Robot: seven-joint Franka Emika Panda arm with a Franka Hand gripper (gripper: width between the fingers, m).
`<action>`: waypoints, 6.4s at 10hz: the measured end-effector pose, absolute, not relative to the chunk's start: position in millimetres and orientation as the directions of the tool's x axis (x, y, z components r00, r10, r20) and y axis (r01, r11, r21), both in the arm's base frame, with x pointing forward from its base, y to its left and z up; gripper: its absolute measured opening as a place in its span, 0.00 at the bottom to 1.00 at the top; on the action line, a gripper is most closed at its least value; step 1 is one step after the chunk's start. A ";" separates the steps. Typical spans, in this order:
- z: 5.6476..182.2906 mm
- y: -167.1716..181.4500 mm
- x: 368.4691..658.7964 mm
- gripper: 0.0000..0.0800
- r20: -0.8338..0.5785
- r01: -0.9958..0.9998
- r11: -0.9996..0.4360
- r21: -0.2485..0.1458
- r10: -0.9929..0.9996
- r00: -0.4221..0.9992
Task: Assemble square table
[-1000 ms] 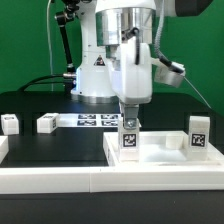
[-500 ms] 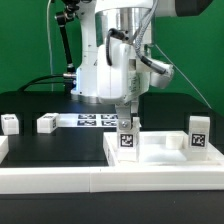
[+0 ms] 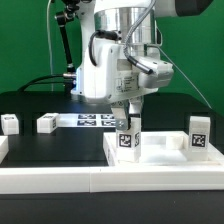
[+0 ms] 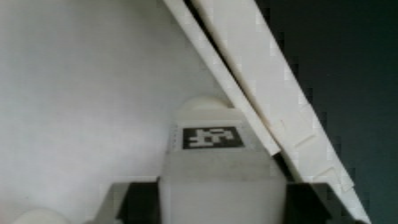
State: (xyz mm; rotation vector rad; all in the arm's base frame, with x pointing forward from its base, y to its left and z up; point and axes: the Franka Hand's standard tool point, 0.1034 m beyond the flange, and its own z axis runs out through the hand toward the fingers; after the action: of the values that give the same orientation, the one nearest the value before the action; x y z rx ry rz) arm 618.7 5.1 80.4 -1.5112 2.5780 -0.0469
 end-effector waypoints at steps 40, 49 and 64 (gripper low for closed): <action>78.6 8.1 621.1 0.36 -0.050 -0.971 0.194 -0.141 -0.981 -0.189; 77.8 -0.6 612.7 0.39 -0.058 -0.822 0.559 -0.112 -0.829 -0.556; 100.3 38.1 607.0 0.81 -0.054 -0.972 0.185 -0.143 -0.982 -0.179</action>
Offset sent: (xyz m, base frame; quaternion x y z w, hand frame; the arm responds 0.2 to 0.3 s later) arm 0.0042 0.0061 0.0029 -0.0705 -0.0040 -0.2914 0.9540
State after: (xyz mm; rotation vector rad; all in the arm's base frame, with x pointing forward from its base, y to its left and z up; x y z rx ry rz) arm 607.0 38.1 100.3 -1.9206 2.3119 -0.1144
